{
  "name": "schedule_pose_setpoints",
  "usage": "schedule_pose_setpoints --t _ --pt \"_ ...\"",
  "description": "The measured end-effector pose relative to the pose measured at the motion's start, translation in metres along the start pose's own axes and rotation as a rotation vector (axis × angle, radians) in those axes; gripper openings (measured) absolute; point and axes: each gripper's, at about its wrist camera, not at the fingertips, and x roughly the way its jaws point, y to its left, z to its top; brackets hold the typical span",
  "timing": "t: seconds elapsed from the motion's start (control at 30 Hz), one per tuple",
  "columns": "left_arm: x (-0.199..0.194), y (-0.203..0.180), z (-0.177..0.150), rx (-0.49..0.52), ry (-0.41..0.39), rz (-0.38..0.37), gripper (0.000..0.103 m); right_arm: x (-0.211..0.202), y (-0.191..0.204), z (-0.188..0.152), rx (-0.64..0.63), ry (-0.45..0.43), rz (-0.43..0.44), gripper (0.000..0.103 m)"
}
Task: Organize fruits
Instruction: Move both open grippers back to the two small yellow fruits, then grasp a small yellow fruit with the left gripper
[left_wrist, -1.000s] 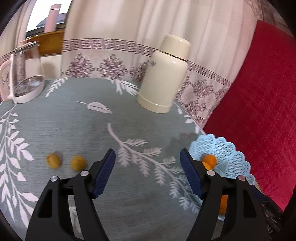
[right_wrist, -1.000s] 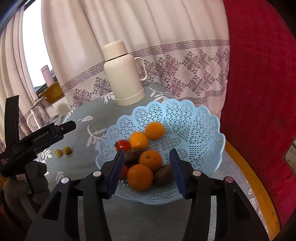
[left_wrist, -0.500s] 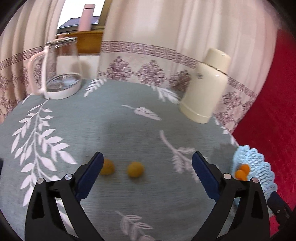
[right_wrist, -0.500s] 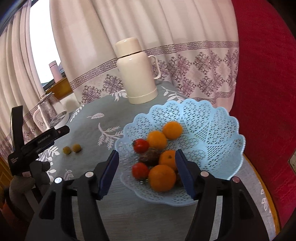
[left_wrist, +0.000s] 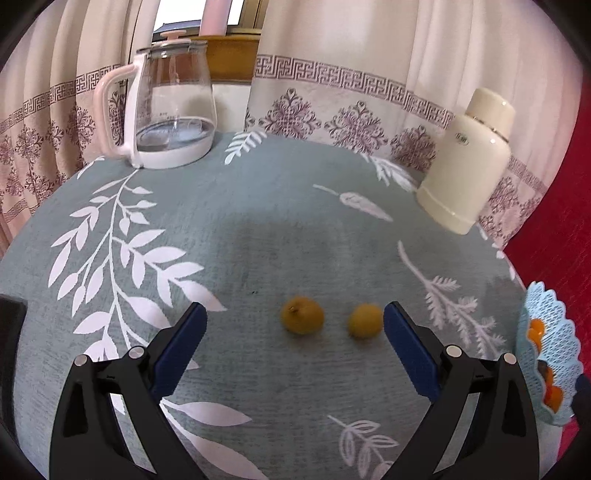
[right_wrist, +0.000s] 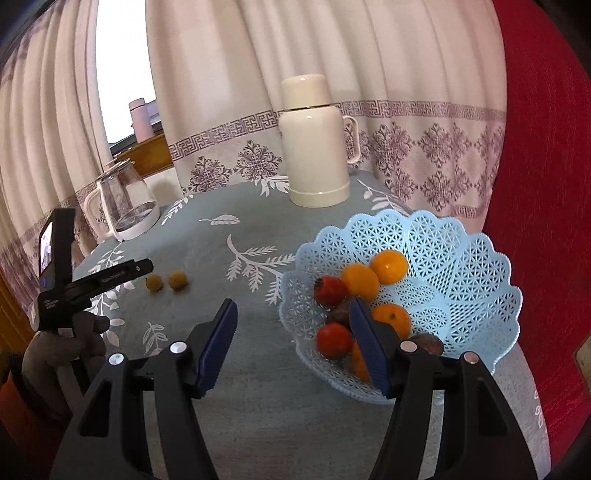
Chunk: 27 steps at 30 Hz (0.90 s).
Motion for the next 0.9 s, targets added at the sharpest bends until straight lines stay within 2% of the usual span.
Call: schedule_pose_setpoints --t 0.17,0.33,0.43,0.5,0.7,0.77,0.83,0.9 --pt "0.009 0.003 -0.001 -0.003 0.034 0.002 0.093 0.001 0.011 -0.005 -0.031 0.010 0.017 0.063" --pt "0.021 0.005 -0.001 -0.012 0.088 0.005 0.072 0.005 0.020 -0.009 -0.046 0.031 0.047 0.063" --pt "0.030 0.004 -0.002 -0.008 0.130 0.018 0.064 0.007 0.024 -0.012 -0.049 0.046 0.062 0.063" --pt "0.032 0.002 -0.001 0.007 0.131 0.028 0.064 0.009 0.026 -0.013 -0.055 0.051 0.065 0.063" --pt "0.039 -0.003 0.003 0.046 0.137 0.042 0.054 0.011 0.031 -0.014 -0.070 0.064 0.073 0.063" --pt "0.038 -0.003 0.003 0.049 0.131 0.019 0.044 0.013 0.034 -0.014 -0.077 0.069 0.074 0.063" --pt "0.037 -0.004 0.002 0.056 0.127 0.003 0.030 0.015 0.037 -0.015 -0.084 0.073 0.078 0.063" --pt "0.035 -0.003 0.001 0.051 0.119 -0.006 0.030 0.017 0.041 -0.014 -0.091 0.083 0.090 0.063"
